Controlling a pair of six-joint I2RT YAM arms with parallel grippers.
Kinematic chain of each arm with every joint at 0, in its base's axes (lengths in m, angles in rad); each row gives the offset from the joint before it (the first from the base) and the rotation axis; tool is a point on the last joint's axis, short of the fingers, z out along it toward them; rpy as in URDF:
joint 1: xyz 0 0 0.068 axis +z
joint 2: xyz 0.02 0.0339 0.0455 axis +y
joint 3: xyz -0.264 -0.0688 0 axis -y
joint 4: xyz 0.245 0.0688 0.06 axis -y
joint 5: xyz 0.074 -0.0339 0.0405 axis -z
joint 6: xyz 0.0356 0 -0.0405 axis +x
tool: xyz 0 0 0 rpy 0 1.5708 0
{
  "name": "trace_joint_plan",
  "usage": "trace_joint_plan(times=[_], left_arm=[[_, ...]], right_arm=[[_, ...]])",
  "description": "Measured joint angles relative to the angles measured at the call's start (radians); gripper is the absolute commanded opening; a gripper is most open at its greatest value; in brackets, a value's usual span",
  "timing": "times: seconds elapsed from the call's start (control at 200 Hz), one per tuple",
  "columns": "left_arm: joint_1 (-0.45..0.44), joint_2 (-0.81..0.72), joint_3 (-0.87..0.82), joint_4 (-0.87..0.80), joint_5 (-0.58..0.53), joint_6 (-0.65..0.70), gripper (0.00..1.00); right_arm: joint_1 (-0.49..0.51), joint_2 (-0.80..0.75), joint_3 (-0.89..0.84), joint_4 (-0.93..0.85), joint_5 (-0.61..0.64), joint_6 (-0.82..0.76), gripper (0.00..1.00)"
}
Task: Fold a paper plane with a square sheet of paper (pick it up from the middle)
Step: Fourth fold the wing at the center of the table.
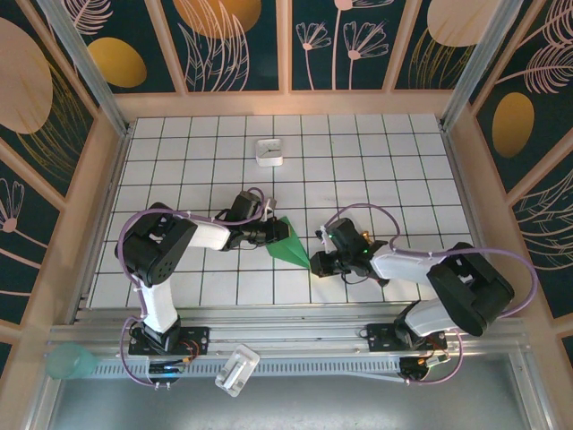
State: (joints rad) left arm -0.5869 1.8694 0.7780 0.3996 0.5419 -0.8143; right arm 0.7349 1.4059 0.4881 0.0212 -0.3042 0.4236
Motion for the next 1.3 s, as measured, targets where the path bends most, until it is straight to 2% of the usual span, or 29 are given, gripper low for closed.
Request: trace_joint_plan(times=[0.425, 0.545, 0.741, 1.016, 1.151, 1.296], left_arm=[[0.0, 0.0, 0.0, -0.001, 0.0, 0.003, 0.2], [0.0, 0.0, 0.0, -0.001, 0.0, 0.003, 0.2], [0.001, 0.0, 0.0, -0.001, 0.0, 0.003, 0.2], [0.002, 0.0, 0.001, -0.003, 0.0, 0.003, 0.2], [0.002, 0.0, 0.002, -0.006, 0.0, 0.003, 0.2], [0.003, 0.0, 0.002, -0.006, 0.0, 0.003, 0.2]], right_arm=[[-0.038, 0.003, -0.016, 0.032, -0.046, 0.02, 0.04], [-0.067, 0.003, -0.029, 0.054, -0.084, 0.033, 0.06], [-0.08, -0.042, -0.038, 0.054, -0.105, 0.033, 0.17], [-0.003, -0.074, -0.012, -0.018, 0.024, -0.023, 0.24], [0.027, -0.032, 0.018, -0.035, 0.068, -0.043, 0.24], [0.031, 0.001, 0.027, -0.037, 0.082, -0.052, 0.2]])
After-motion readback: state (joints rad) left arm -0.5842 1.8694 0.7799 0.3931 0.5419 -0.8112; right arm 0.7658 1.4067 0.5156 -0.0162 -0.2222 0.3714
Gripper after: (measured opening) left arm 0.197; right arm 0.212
